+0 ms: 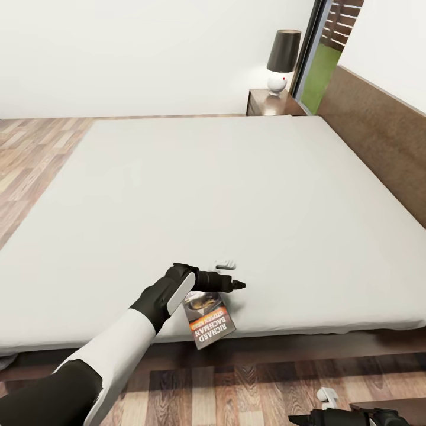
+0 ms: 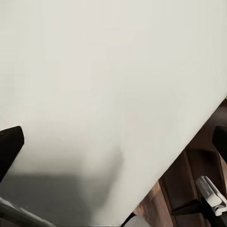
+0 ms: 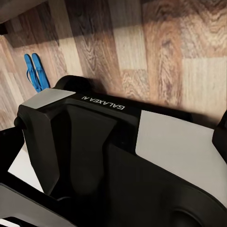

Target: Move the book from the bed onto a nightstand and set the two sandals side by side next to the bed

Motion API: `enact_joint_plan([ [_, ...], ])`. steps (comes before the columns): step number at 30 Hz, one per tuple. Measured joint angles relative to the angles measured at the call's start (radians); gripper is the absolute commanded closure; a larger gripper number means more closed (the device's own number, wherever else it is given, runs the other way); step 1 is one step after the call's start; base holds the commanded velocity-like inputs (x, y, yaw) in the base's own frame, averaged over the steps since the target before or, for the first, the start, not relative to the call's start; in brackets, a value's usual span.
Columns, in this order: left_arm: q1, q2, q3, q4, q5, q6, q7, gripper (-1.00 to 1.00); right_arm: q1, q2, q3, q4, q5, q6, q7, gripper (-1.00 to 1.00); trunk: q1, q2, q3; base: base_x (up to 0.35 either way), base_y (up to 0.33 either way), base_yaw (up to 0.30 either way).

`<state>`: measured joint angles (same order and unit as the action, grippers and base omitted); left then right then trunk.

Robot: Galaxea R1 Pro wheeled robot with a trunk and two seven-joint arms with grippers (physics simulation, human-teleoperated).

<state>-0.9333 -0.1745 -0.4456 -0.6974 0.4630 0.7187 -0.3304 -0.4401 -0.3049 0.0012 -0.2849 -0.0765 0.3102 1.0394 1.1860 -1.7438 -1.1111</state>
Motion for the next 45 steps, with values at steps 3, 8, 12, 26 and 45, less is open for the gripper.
enact_joint_plan([
  [3,0.0,0.0,0.0,0.0,0.0,0.0,0.0,-1.0,0.0,0.0,0.0,0.0,0.0,0.0,0.0,-1.0,0.0,0.0,0.0,0.0,0.043,0.0],
  [8,0.0,0.0,0.0,0.0,-0.001,0.0,0.0,-1.0,0.0,0.0,0.0,0.0,0.0,0.0,0.002,-1.0,0.0,0.0,0.0,0.0,0.006,0.0],
  [12,0.0,0.0,0.0,0.0,-0.001,0.0,0.0,-1.0,0.0,0.0,0.0,0.0,0.0,0.0,0.0,-1.0,0.0,0.0,0.0,0.0,0.001,0.0],
  [26,0.0,0.0,0.0,0.0,-0.002,0.0,0.0,-1.0,0.0,0.0,0.0,0.044,-0.001,-0.016,0.0,-1.0,0.0,0.0,0.0,0.0,0.0,0.0],
  [45,0.0,0.0,0.001,-0.001,-0.002,0.0,0.0,-1.0,0.0,-0.001,0.0,0.047,-0.006,-0.02,-0.001,-1.0,0.0,0.0,0.0,0.0,0.0,0.0],
])
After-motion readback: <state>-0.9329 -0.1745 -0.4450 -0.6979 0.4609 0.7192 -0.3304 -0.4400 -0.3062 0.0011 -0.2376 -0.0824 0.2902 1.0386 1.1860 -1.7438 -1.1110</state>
